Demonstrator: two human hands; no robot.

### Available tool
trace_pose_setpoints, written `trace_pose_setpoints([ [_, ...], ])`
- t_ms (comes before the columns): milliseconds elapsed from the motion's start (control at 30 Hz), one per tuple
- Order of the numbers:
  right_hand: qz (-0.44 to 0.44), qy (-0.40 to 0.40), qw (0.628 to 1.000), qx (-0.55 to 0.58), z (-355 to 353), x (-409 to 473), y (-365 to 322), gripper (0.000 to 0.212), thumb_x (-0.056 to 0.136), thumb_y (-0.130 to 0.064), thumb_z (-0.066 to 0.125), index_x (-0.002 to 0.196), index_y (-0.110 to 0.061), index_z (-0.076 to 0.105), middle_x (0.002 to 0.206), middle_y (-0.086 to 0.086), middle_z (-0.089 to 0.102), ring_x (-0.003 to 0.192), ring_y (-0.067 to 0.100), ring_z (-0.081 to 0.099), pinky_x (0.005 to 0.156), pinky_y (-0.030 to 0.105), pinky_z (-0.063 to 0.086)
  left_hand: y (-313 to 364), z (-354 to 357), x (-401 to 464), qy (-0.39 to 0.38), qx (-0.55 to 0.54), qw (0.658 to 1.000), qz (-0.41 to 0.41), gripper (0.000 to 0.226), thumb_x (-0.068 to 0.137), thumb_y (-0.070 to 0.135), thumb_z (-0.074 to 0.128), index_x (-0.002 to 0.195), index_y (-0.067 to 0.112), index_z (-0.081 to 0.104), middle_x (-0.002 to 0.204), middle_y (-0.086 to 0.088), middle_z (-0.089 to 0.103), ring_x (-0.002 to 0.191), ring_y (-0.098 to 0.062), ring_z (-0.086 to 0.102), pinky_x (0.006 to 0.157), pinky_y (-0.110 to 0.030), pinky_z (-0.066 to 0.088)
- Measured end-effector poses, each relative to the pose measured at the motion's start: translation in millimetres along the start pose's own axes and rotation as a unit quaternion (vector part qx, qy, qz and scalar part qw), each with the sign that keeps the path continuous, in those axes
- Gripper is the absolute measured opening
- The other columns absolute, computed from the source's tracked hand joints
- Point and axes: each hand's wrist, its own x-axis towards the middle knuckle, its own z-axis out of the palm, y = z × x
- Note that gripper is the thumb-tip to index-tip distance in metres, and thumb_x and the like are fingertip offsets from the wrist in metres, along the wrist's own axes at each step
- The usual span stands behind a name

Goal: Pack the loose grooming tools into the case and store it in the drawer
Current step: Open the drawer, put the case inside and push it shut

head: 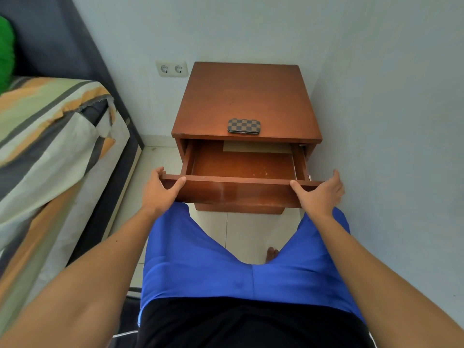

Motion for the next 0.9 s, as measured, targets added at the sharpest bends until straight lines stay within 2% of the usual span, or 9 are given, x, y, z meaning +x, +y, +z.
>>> trace_pose_setpoints([
  [100,-0.088,-0.011,0.995,-0.045,3.4,5.2,-20.9,0.114,0.074,-0.057,0.085,0.160,-0.014,0.023,0.167,0.013,0.029,0.156,0.036,0.023,0.126,0.058,0.024,17.4,-8.6,18.1,-0.008,0.042,0.999,0.031,0.087,0.091,0.060,0.072,0.157,0.016,0.036,0.159,-0.005,0.047,0.145,-0.026,0.046,0.116,-0.043,0.039],
  [267,-0.196,-0.087,0.974,-0.074,26.4,27.3,-68.2,0.102,0.082,-0.053,0.081,0.160,-0.018,0.027,0.167,0.008,0.032,0.155,0.031,0.026,0.126,0.055,0.025,70.8,-2.4,64.9,-0.030,0.123,0.983,0.133,0.081,0.093,0.060,0.068,0.155,0.016,0.041,0.155,-0.006,0.051,0.142,-0.025,0.048,0.116,-0.043,0.040],
  [433,-0.264,-0.155,0.947,-0.095,58.3,54.8,-114.1,0.097,0.085,-0.050,0.080,0.160,-0.020,0.027,0.169,0.007,0.028,0.156,0.029,0.024,0.127,0.052,0.025,115.1,21.3,111.4,-0.066,0.228,0.944,0.230,0.072,0.100,0.057,0.059,0.155,0.015,0.040,0.156,-0.008,0.046,0.144,-0.025,0.043,0.115,-0.043,0.040],
  [567,-0.324,-0.205,0.913,-0.137,79.0,88.8,-143.0,0.092,0.087,-0.047,0.078,0.160,-0.019,0.029,0.168,0.007,0.028,0.156,0.029,0.024,0.128,0.048,0.024,135.2,41.8,154.5,-0.111,0.278,0.911,0.282,0.055,0.108,0.039,0.049,0.154,0.009,0.042,0.159,-0.011,0.044,0.149,-0.027,0.037,0.120,-0.042,0.032],
  [667,-0.352,-0.252,0.886,-0.169,89.3,113.5,-162.7,0.092,0.089,-0.045,0.076,0.162,-0.015,0.027,0.167,0.008,0.031,0.154,0.029,0.027,0.127,0.047,0.027,146.2,59.0,182.7,-0.121,0.284,0.905,0.291,0.051,0.110,0.033,0.044,0.155,0.009,0.042,0.163,-0.011,0.040,0.153,-0.028,0.031,0.125,-0.040,0.024],
  [767,-0.364,-0.298,0.859,-0.203,99.8,132.6,-176.9,0.091,0.093,-0.046,0.073,0.164,-0.014,0.026,0.167,0.008,0.033,0.153,0.028,0.031,0.125,0.046,0.031,149.1,75.9,200.8,-0.130,0.287,0.910,0.270,0.055,0.112,0.036,0.038,0.161,0.011,0.034,0.170,-0.008,0.026,0.159,-0.026,0.018,0.128,-0.040,0.015],
  [900,-0.390,-0.327,0.824,-0.247,105.3,148.0,-189.0,0.084,0.091,-0.049,0.075,0.159,-0.016,0.038,0.155,0.004,0.044,0.143,0.024,0.038,0.118,0.046,0.042,140.4,86.3,210.4,-0.127,0.310,0.899,0.281,0.061,0.113,0.041,0.024,0.166,0.011,0.019,0.174,-0.008,0.015,0.161,-0.023,0.008,0.130,-0.039,0.005],
])
